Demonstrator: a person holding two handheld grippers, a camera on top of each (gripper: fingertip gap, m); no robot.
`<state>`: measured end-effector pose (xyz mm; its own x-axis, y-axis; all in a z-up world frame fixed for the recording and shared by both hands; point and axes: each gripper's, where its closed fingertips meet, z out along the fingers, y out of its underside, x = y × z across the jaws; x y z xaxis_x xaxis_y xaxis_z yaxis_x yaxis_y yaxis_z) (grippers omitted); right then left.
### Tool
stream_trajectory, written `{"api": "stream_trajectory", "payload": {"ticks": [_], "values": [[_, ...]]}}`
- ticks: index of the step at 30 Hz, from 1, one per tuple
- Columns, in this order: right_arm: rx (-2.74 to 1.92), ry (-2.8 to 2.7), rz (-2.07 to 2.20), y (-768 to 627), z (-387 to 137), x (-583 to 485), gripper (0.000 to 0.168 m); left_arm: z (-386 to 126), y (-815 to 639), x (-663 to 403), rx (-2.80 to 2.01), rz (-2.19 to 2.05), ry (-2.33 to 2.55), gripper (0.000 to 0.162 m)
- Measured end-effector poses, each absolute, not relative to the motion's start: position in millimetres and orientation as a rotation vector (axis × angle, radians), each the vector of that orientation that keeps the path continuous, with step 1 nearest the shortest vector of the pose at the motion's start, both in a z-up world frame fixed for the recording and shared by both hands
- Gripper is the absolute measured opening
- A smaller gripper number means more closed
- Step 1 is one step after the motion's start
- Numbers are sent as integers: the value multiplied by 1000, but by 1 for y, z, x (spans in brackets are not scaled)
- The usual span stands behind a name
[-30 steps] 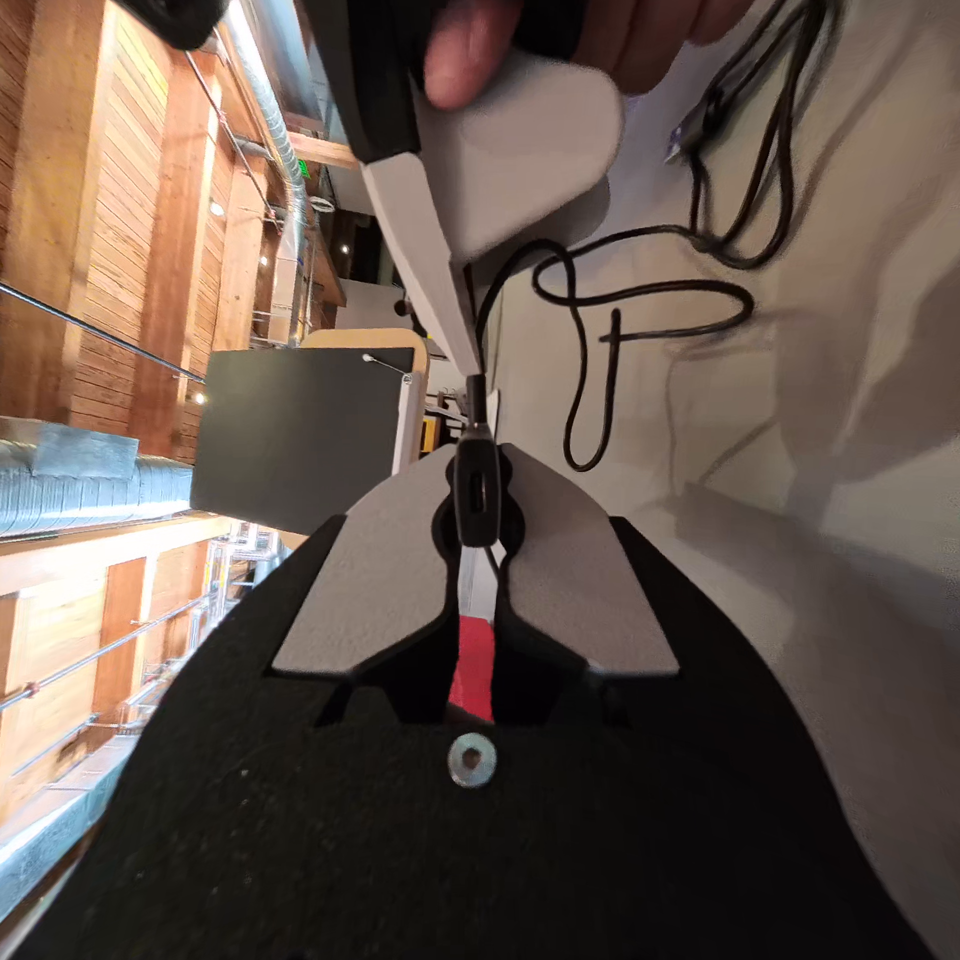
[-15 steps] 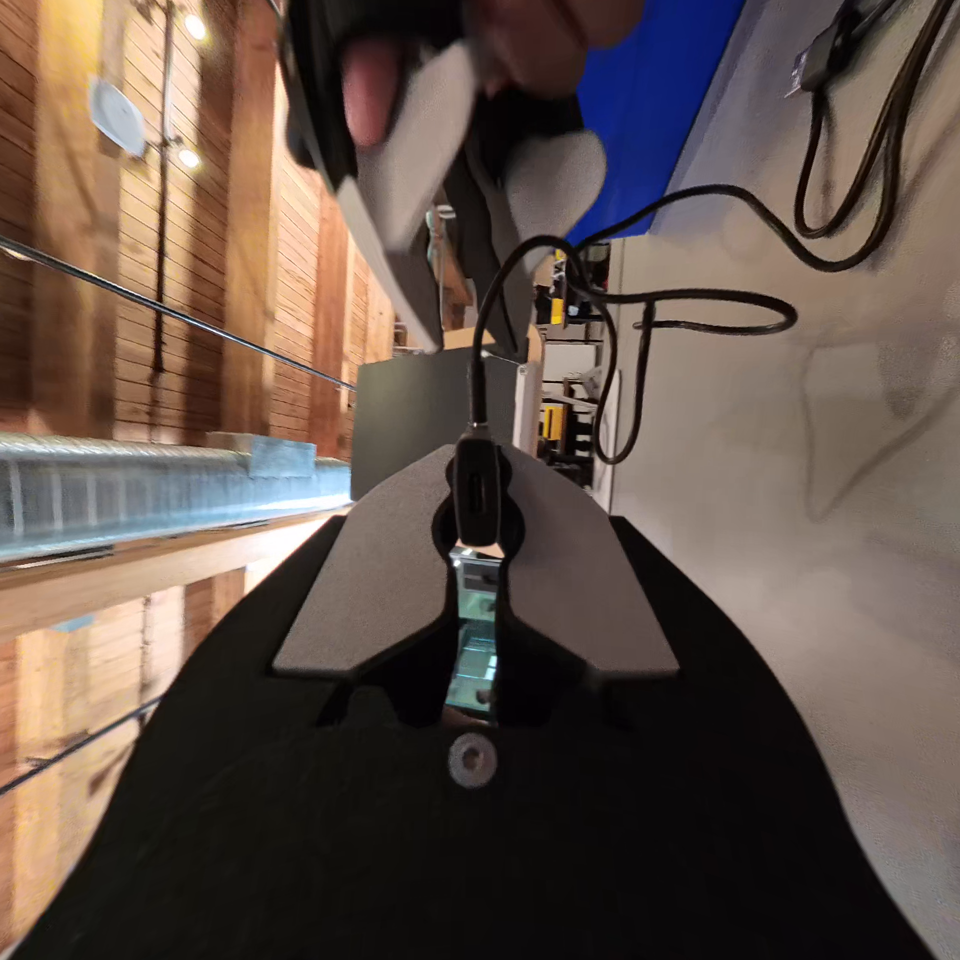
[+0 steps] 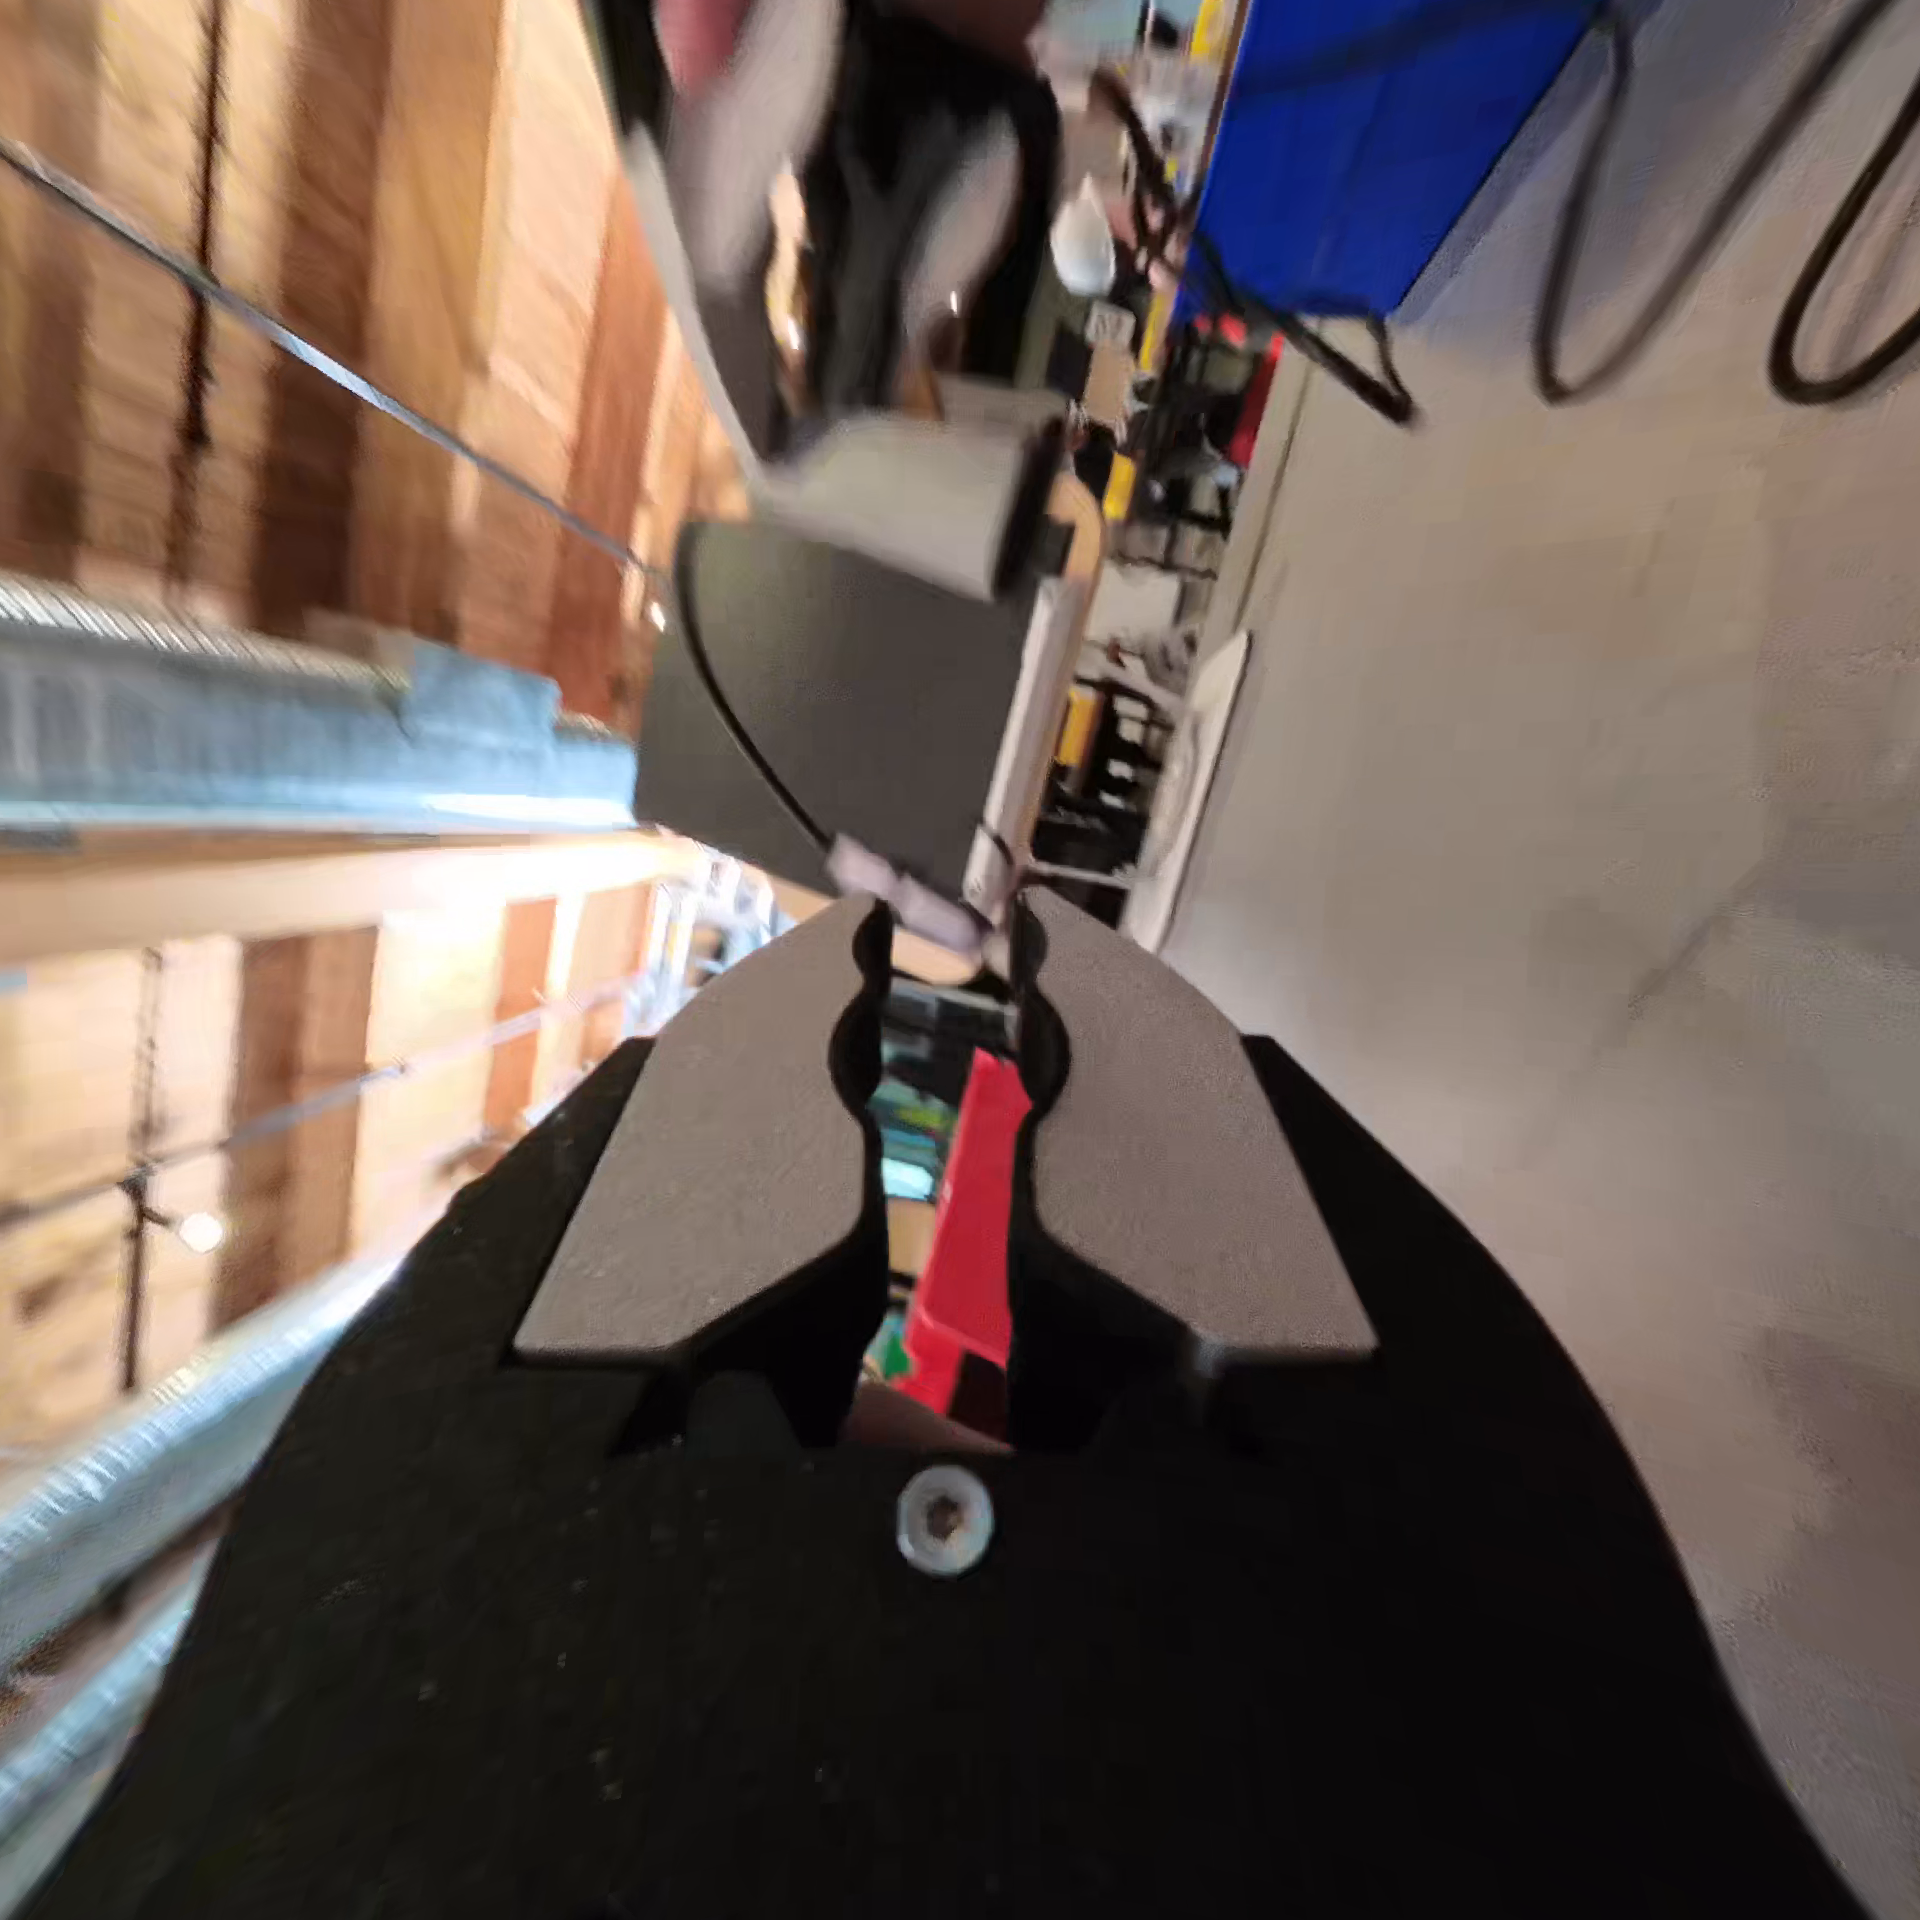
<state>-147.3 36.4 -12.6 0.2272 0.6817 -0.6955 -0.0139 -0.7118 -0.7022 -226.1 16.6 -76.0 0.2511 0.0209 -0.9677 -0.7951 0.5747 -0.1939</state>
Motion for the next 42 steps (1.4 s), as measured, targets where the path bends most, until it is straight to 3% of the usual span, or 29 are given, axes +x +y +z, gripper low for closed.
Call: {"api": "stream_trajectory", "payload": {"ticks": [11, 17, 22, 32, 42], "values": [[-1742, -712, 847, 110, 202, -35, 9, -93, 29, -233, -934, 612, 1251, 10], [-1738, -622, 635, 152, 253, 33, 9, -97, 27, -232, -930, 613, 1277, 9], [-1617, -576, 507, 176, 201, 94, 9, -98, 32, -238, -964, 610, 1275, 8], [-1891, -379, 477, 167, -21, 214, 9, -110, 35, -235, -987, 579, 1315, 8], [-2448, -654, 217, 162, -113, 211, 9, -123, 38, -225, -995, 563, 1353, 8]]}}
